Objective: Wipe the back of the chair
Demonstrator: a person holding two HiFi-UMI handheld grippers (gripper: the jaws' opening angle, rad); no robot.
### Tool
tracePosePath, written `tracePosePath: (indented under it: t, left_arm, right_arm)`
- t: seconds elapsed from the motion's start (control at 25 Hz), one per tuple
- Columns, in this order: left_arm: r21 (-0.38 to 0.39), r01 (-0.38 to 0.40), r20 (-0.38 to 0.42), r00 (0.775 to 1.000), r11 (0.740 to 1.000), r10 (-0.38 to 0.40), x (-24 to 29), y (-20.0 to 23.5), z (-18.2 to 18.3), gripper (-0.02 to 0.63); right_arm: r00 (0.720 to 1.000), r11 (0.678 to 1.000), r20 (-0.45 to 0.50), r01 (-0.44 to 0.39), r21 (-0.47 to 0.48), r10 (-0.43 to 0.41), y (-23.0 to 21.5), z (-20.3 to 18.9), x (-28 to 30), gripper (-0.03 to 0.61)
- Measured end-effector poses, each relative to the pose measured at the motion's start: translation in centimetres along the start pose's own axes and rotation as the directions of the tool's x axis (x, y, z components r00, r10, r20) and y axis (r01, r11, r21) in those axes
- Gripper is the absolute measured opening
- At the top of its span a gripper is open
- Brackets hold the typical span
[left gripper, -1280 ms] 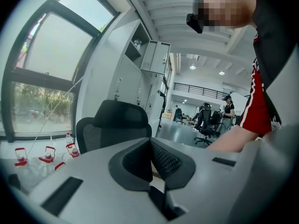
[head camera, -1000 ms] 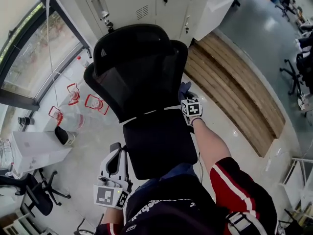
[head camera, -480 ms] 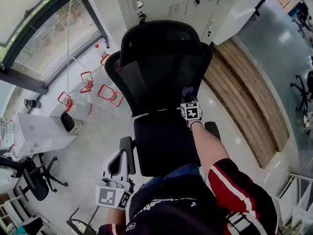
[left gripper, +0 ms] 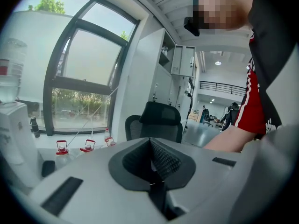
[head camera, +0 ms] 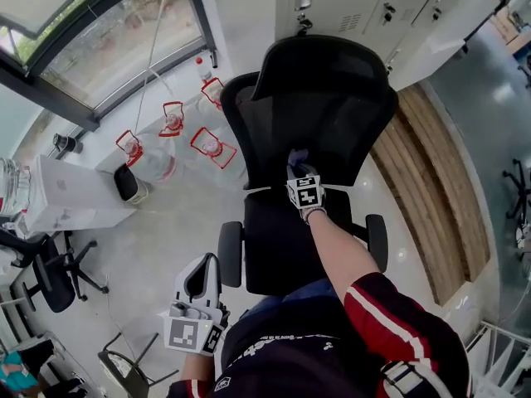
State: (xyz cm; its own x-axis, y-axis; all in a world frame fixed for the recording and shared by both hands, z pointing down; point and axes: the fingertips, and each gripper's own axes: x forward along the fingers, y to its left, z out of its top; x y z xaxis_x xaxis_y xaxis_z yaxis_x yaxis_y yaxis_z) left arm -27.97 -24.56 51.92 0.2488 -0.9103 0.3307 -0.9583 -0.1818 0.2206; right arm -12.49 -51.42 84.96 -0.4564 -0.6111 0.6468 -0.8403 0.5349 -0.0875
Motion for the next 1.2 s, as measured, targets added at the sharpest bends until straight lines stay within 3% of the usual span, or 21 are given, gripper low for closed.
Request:
tracePosePath:
  t: [0.4,0.64,0.92,1.2]
  left_arm:
    - [-0.052,-0.130,0.015,0.991,0.990,0.131,-4.5,5.2,-0.9,0.025]
    - [-0.069,-0.150,0.040,0.987,0.986,0.153,-6.3,6.7,-1.0,0.025]
    - [-0.067,-0.067,0.079,0.994,0.996,0.072,-5.0,5.5,0.2,0.025]
    - [-0.036,0.070,0.113,0.991,0.997,-0.065,-3.7,1.2,1.7,0.025]
  right_arm:
    - [0.986,0.984,0.006,-0.167,-0.070,0.168,12.0,3.1,4.3,0.061]
    - [0.951,0.947,0.011,-0.307,-0.094,0.309,17.7,5.0,4.0,0.061]
    - [0.902,0.905,0.096,-0.408,-0.124,0.420,19.3,8.6,-2.6,0.061]
    - [0.907,0.918,0.167,-0.362,-0.162,0.387,16.4,10.0,-13.0,0.061]
